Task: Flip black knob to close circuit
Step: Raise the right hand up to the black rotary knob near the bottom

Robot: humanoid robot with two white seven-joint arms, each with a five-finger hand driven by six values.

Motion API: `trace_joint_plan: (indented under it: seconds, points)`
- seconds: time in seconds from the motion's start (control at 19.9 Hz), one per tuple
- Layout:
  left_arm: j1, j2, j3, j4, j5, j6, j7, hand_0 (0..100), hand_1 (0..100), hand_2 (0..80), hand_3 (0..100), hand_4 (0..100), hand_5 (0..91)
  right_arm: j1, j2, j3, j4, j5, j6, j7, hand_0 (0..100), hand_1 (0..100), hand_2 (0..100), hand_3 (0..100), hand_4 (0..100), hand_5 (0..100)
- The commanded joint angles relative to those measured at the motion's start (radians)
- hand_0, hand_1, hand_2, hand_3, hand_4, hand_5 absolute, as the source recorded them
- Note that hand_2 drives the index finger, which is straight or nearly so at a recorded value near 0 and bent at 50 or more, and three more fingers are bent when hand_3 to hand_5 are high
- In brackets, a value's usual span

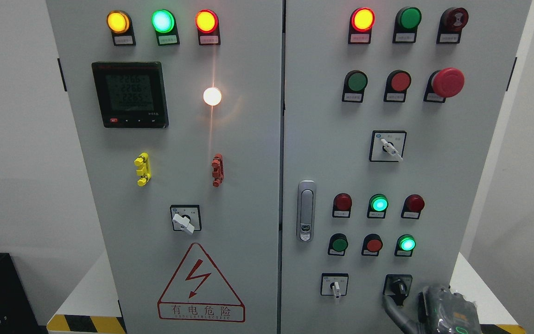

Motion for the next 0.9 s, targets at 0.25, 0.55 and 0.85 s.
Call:
trace_joint_plan:
  seconds: [0.25, 0.55, 0.85]
  points:
    - [0.006, 0.000, 0.000, 0.000, 0.000, 0.000, 0.001, 12, 56, 0.0, 0, 0, 0.0, -0.001, -0.002, -0.026, 0.020, 0.010, -0.003, -0.006, 0, 0, 92, 100, 92, 93]
    - [0.006, -0.001, 0.000, 0.000, 0.000, 0.000, 0.001, 12, 56, 0.0, 0, 0, 0.0, -0.001, -0.002, -0.037, 0.018, 0.008, -0.003, -0.007, 0, 0, 92, 100, 91, 93]
    - [0.006, 0.000, 0.000, 0.000, 0.000, 0.000, 0.001, 12, 56, 0.0, 0, 0, 0.0, -0.003, -0.002, -0.043, 0.017, 0.008, -0.003, -0.009, 0, 0, 91, 100, 91, 93]
